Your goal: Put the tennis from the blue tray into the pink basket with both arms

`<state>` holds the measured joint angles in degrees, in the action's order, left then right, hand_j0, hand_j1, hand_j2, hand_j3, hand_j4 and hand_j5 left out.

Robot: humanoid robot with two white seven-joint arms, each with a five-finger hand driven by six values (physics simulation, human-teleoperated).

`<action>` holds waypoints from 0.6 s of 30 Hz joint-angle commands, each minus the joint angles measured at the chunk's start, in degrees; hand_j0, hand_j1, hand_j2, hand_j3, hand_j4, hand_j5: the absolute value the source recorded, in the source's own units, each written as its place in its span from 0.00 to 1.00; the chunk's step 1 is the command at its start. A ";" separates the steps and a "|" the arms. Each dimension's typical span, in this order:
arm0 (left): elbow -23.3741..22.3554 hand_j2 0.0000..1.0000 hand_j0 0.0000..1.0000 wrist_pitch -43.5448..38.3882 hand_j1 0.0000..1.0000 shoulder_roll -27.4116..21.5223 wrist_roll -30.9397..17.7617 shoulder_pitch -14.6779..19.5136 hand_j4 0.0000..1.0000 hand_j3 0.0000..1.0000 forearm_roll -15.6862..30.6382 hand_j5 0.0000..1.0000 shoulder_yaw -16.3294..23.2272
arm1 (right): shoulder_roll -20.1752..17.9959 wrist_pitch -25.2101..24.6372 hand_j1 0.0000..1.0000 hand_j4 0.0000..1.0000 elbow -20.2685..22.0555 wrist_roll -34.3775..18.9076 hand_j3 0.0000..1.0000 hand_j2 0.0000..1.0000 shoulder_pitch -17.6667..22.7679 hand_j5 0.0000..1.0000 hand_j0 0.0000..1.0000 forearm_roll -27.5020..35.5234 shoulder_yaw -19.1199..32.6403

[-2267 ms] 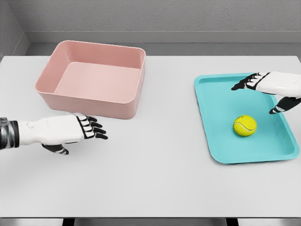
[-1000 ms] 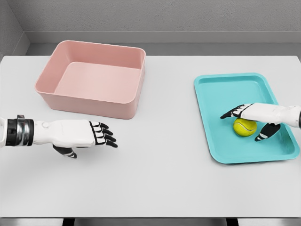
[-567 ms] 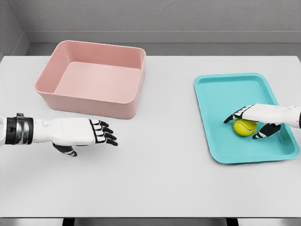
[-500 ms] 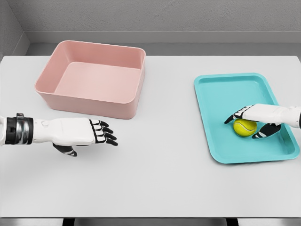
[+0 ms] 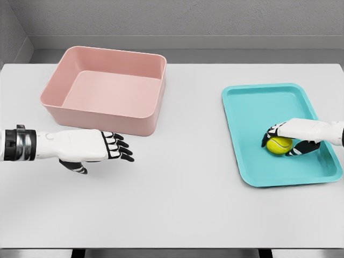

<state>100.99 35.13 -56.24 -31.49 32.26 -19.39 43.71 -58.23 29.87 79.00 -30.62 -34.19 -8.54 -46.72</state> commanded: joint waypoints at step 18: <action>0.00 1.00 1.00 -0.13 1.00 -0.54 0.02 -0.18 1.00 1.00 0.23 1.00 -0.03 | -1.19 3.01 0.54 0.54 6.08 0.03 0.54 0.54 -4.13 0.54 0.54 0.89 0.66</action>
<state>101.00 35.13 -56.71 -31.48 32.08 -19.47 43.69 -59.18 32.66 83.11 -30.50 -38.50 -8.03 -46.11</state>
